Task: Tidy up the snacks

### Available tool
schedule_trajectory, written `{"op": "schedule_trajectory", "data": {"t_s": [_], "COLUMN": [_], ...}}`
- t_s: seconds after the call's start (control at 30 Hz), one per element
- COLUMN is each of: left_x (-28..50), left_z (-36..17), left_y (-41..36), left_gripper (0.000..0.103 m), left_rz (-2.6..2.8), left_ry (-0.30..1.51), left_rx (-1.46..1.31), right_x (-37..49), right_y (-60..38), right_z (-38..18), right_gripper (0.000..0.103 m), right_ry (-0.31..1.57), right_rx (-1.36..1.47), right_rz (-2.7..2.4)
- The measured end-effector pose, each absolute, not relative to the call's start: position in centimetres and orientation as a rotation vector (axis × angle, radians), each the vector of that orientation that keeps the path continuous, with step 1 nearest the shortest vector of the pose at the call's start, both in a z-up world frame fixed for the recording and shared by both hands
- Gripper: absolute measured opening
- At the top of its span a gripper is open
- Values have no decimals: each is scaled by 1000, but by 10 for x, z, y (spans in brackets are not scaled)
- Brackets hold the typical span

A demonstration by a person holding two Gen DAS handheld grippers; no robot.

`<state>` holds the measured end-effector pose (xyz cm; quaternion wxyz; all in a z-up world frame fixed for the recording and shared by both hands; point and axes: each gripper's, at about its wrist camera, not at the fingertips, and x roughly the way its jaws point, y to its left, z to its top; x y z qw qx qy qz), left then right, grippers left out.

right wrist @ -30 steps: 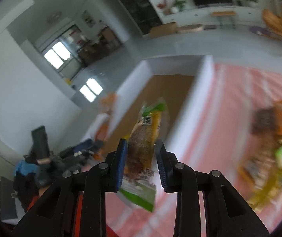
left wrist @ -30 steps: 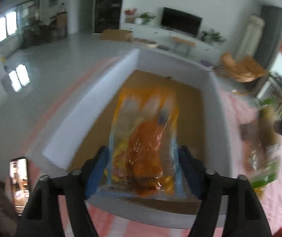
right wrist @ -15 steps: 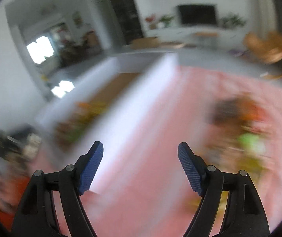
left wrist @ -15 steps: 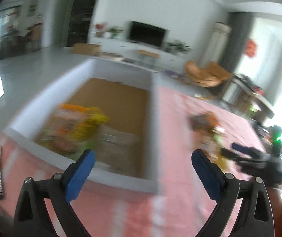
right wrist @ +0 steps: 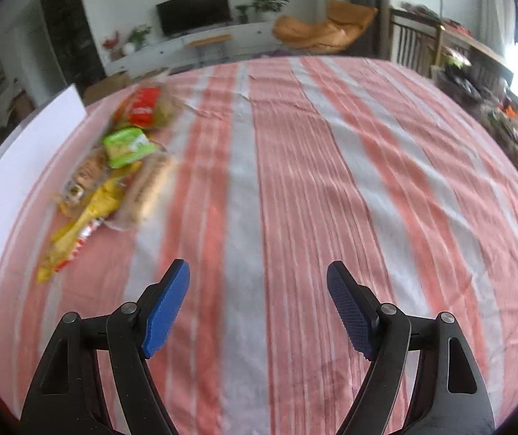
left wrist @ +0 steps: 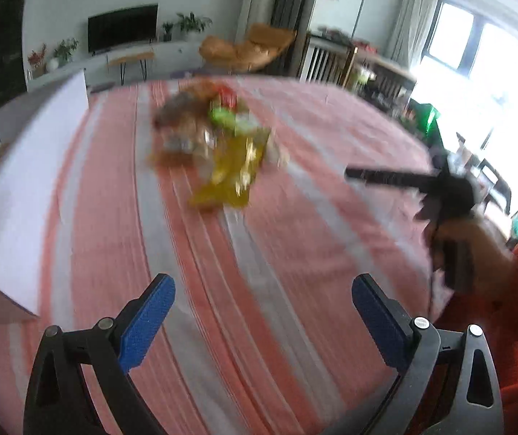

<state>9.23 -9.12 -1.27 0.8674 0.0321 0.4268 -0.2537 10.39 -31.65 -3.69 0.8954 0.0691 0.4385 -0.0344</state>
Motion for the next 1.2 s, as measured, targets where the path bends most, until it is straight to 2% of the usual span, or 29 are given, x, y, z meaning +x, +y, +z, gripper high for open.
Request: {"op": "schedule_trajectory", "data": {"t_s": [0.23, 0.47, 0.63, 0.73, 1.2], "left_x": [106, 124, 126, 128, 132], "left_z": [-50, -65, -66, -68, -66], "left_y": [-85, -84, -81, -81, -81], "left_gripper": [98, 98, 98, 103, 103], "left_rz": [-386, -337, -326, -316, -328], "left_ry": [924, 942, 937, 949, 967], "left_rx": [123, 158, 152, 152, 164], "right_x": [99, 104, 104, 104, 104], "right_y": [-315, -304, -307, -307, -307], "right_z": [-50, -57, -57, -57, -57], "right_gripper": [82, 90, 91, 91, 91], "right_ry": [907, 931, 932, 932, 933], "right_rx": [115, 29, 35, 35, 35], "right_rz": [-97, -112, -113, -112, -112]}}
